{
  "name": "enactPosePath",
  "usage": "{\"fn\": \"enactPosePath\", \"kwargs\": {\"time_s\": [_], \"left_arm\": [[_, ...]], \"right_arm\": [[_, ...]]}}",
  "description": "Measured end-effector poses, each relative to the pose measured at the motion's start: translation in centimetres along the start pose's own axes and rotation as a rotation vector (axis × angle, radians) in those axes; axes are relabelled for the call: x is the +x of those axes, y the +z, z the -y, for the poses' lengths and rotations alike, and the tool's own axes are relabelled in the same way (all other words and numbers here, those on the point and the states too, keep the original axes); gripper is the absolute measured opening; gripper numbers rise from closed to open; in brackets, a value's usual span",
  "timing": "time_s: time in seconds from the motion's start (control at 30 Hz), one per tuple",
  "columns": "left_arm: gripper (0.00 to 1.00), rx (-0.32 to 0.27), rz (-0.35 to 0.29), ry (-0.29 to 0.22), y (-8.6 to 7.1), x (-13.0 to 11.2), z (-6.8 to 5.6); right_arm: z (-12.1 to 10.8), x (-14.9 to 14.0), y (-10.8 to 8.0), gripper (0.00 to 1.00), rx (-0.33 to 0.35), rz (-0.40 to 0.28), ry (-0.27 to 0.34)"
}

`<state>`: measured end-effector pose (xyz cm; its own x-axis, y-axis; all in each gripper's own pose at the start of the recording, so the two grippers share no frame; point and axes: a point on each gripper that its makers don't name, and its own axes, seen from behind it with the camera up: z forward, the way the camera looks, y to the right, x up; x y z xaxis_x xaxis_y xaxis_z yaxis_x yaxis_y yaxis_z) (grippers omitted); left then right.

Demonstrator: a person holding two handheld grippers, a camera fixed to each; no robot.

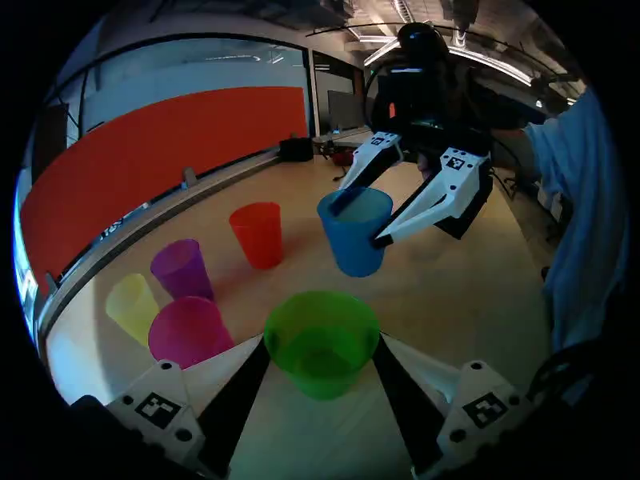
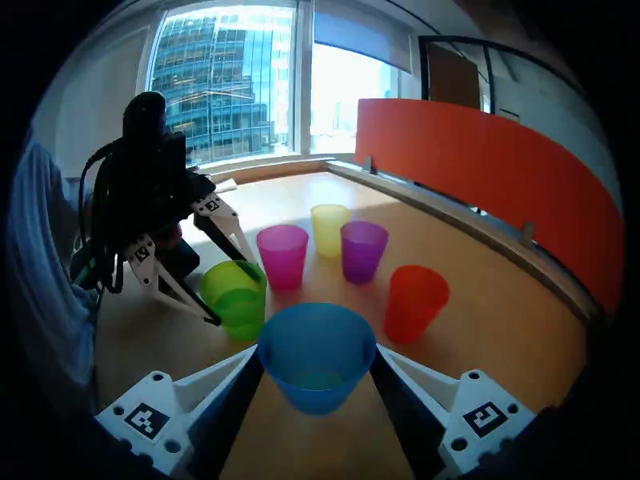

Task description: Pour water

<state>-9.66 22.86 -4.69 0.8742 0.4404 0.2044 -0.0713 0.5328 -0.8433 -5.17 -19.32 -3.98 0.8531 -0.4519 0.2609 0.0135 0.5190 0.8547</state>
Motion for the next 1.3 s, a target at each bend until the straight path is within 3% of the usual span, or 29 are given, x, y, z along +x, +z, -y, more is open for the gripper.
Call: {"fn": "enactPosePath", "kwargs": {"time_s": [0.47, 0.67, 1.03, 1.3], "left_arm": [[0.88, 0.002, 0.023, -0.012, -0.2, -0.6, 0.1], [0.98, -0.009, 0.034, -0.007, -0.4, -0.9, -0.1], [0.98, 0.006, 0.050, -0.019, -1.3, -1.5, 0.0], [0.98, 0.033, 0.053, -0.024, -2.3, -1.9, 0.5]], "right_arm": [[1.1, -1.7, 0.7, 0.92, 0.010, 0.019, 0.005], [1.4, -2.4, 0.9, 0.92, 0.004, 0.026, 0.003], [1.5, -3.0, 1.0, 0.93, -0.007, 0.034, 0.005], [1.5, -3.4, 0.5, 0.99, -0.018, 0.041, 0.020]]}}
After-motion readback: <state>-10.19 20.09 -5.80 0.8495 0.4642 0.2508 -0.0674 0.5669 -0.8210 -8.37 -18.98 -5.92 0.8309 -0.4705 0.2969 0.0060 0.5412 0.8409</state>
